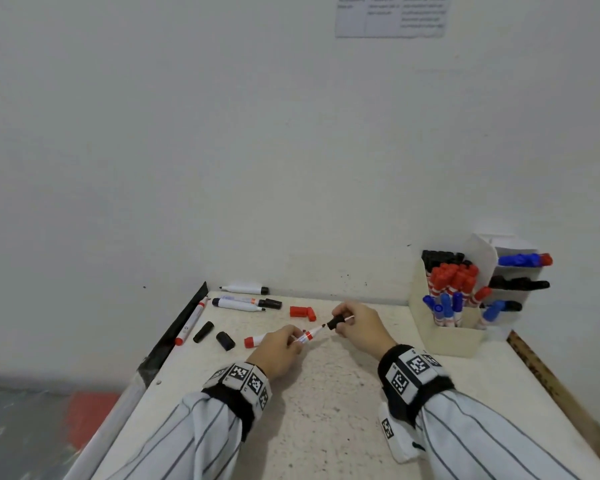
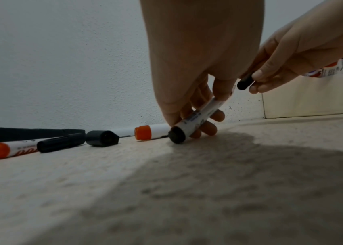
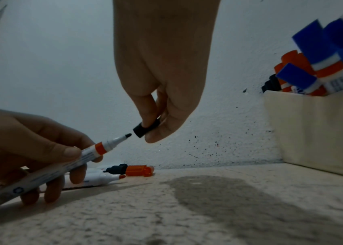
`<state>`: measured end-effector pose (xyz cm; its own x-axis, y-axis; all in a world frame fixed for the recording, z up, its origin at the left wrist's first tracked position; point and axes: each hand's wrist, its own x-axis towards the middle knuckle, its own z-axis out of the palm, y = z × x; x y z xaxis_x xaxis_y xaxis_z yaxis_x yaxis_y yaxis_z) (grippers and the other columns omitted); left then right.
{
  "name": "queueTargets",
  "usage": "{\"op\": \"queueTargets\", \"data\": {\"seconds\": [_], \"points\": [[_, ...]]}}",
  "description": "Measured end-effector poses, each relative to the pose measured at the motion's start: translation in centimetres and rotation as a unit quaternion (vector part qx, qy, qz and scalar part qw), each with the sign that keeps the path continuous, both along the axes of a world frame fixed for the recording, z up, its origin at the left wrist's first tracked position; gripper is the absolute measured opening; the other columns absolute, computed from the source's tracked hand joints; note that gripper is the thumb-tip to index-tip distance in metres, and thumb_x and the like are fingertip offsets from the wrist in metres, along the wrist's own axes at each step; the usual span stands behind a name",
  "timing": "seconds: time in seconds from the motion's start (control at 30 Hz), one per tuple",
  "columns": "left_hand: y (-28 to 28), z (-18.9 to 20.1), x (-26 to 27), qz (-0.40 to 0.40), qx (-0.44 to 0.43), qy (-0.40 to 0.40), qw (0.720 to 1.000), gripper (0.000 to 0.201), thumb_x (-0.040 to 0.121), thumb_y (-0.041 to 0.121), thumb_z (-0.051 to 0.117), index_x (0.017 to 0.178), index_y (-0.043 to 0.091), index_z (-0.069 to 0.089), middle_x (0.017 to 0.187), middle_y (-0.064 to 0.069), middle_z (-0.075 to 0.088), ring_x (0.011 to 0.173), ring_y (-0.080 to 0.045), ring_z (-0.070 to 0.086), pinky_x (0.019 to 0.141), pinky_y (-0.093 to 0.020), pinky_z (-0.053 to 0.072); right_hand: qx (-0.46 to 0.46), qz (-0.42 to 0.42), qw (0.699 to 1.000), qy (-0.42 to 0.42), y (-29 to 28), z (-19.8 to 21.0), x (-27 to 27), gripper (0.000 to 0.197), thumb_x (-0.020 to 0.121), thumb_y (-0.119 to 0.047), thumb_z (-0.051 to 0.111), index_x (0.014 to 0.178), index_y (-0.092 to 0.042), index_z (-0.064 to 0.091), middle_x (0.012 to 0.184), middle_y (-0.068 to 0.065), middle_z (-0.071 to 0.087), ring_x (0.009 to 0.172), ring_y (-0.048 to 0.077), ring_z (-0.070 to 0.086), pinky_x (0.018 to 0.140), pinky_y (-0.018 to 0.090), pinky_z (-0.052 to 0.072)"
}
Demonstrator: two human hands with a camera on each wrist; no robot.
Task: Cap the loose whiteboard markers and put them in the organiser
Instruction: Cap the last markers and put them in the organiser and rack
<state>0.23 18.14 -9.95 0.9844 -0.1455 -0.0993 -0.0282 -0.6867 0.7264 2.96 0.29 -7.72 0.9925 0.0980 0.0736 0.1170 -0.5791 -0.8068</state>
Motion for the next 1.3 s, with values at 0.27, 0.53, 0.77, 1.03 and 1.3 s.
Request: {"op": "queueTargets", "data": {"seconds": [0.27,0.53,0.77,1.03,1.3], "points": [[0.4,-0.7,0.2,-0.011,-0.019,-0.025,0.999,0.02,0.098,0.021,0.046,0.114,0.022,0.057,0.101,-0.004,0.064,0.075,-0.01,0.053,0.068,-0.021,0.043,-0.039,0.057,0.997,0.026,-0.4,0.1,-0.9,0.021,0.083,0.001,0.061,0.093,-0.017,0.062,0.091,-0.005,0.056,0.083,0.015,0.057,0.073,0.018,0.049],[0.4,-0.9,0.4,-0.005,0.011,-0.034,0.999,0.022,0.097,0.02,0.046,0.117,0.02,0.057,0.101,-0.005,0.065,0.076,-0.013,0.054,0.061,-0.015,0.04,0.016,0.003,1.0,-0.015,0.5,-0.3,-0.5,0.02,0.085,0.002,0.059,0.091,-0.017,0.06,0.095,0.002,0.059,0.072,0.01,0.054,0.061,0.008,0.041],[0.5,-1.0,0.2,-0.011,-0.017,-0.067,0.998,0.018,0.094,0.023,0.051,0.109,0.022,0.061,0.085,0.005,0.06,0.068,-0.004,0.05,0.059,-0.014,0.037,-0.067,0.061,0.995,0.036,1.1,-0.1,-0.3,0.02,0.096,-0.026,0.049,0.081,-0.016,0.058,0.075,-0.002,0.061,0.057,0.005,0.048,0.056,0.016,0.036],[0.5,-0.4,0.0,-0.056,-0.049,-0.117,0.99,0.019,0.095,0.023,0.053,0.081,0.018,0.065,0.06,0.008,0.052,0.048,0.001,0.039,0.048,-0.01,0.033,-0.177,0.113,0.977,0.037,1.9,2.2,-1.3,0.041,0.102,-0.028,0.024,0.062,-0.024,0.023,0.06,0.001,0.031,0.057,0.017,0.03,0.059,0.031,0.026],[0.3,0.3,-0.3,-0.02,-0.159,0.014,0.987,0.041,0.102,0.031,0.032,0.071,0.018,0.056,0.046,0.009,0.044,0.03,-0.004,0.03,0.035,-0.016,0.024,-0.159,0.164,0.973,0.041,2.0,2.4,-1.6,0.041,0.103,-0.029,0.022,0.064,-0.019,0.027,0.061,-0.001,0.032,0.055,0.013,0.027,0.057,0.03,0.024]]}}
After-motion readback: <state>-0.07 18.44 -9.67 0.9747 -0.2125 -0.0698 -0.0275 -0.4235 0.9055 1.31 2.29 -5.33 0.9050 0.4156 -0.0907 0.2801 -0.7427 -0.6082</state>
